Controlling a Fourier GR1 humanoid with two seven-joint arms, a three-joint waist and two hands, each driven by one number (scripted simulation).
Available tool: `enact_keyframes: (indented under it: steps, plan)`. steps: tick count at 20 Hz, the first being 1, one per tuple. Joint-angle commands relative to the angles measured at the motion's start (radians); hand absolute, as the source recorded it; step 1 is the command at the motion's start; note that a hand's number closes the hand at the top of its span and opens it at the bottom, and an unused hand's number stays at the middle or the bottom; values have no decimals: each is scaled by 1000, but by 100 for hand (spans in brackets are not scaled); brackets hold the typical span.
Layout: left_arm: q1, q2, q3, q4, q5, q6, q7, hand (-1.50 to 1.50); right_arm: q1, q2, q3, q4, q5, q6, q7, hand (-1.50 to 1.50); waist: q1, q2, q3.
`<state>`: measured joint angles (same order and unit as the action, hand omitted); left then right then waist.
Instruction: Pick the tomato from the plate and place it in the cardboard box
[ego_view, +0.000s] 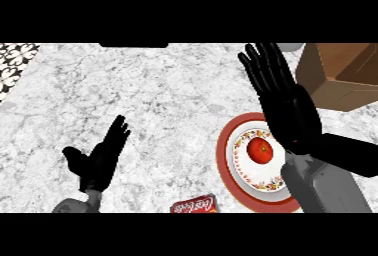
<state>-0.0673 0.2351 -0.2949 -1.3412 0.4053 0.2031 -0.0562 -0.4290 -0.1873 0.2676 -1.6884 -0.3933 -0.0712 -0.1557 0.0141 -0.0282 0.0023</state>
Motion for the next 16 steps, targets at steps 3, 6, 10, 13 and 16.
enact_keyframes:
  steps: [3, 6, 10, 13, 16]
  plan:
    - [-59, 149, 38, -53, -106, -6, -61, 0, 108, -113, -178, -39, 135, -239, 60, -150, -92, 4, -2]
    - [-103, 259, 56, -82, -202, 14, -97, 0, 203, -199, -328, -13, 210, -382, 90, -150, -205, -25, 0]
    - [-81, 318, 37, -111, -220, -52, -115, 0, 429, -317, -334, 6, 356, -464, 208, -150, -158, -2, -7]
    - [-127, 321, 26, -145, -221, -70, -69, 0, 608, -329, -277, -125, 483, -510, 186, -150, -111, 11, -5]
    - [-118, 337, 21, -176, -215, -111, -81, 0, 715, -391, -212, -224, 623, -509, 240, -150, -71, 17, -6]
